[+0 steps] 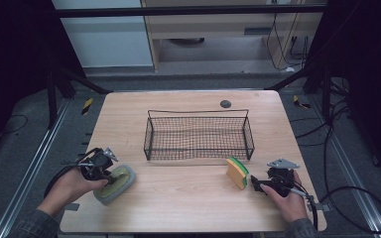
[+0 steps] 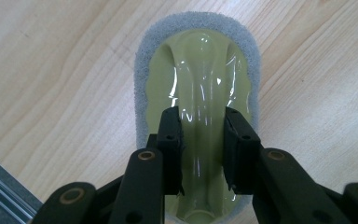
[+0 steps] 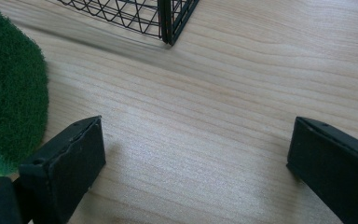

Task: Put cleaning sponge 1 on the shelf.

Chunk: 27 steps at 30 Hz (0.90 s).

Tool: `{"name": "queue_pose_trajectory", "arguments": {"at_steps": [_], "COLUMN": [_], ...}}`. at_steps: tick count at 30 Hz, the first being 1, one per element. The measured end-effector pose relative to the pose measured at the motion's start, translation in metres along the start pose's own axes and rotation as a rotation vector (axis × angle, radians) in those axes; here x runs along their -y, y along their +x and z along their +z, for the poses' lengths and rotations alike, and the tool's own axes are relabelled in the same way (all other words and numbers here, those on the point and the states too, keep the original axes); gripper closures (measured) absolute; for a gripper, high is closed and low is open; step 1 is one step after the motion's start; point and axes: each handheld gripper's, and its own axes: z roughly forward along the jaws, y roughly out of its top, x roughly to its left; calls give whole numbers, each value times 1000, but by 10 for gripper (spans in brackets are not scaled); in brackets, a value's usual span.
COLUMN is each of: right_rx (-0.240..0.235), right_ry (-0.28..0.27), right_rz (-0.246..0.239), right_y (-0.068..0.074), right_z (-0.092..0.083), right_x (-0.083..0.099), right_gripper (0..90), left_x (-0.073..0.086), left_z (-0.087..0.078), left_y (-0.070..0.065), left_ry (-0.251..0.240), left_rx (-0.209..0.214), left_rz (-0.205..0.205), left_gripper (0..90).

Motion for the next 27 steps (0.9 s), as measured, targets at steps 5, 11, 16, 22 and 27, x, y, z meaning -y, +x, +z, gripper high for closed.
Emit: {"name": "queue_pose_trajectory", "arguments": {"at_steps": [5,11,16,22,27], "right_rx": [-2,-3,-3,-3,-3], "right_ry": [0,1,1,1,1], "right_rz": [1,2,2,3,2], "right_y": [0,0,0,0,0], "right_z": [0,0,0,0,0], "right_x": [0,0,0,0,0], "right_gripper": [42,42,42,42,42], "left_x": [-3,-9,-15,-21,-26], "left_z": [-9,-24,-35,-48,-60], "left_y": [-2,-6,-11,-15,-15], "left_ry": [-18,-43,-43,-50,-69], "left_rx": [-25,-69,-115,-156,-178], "left_rz": [58,125,174,231,243], "left_gripper": [706,706,707,708,708]}}
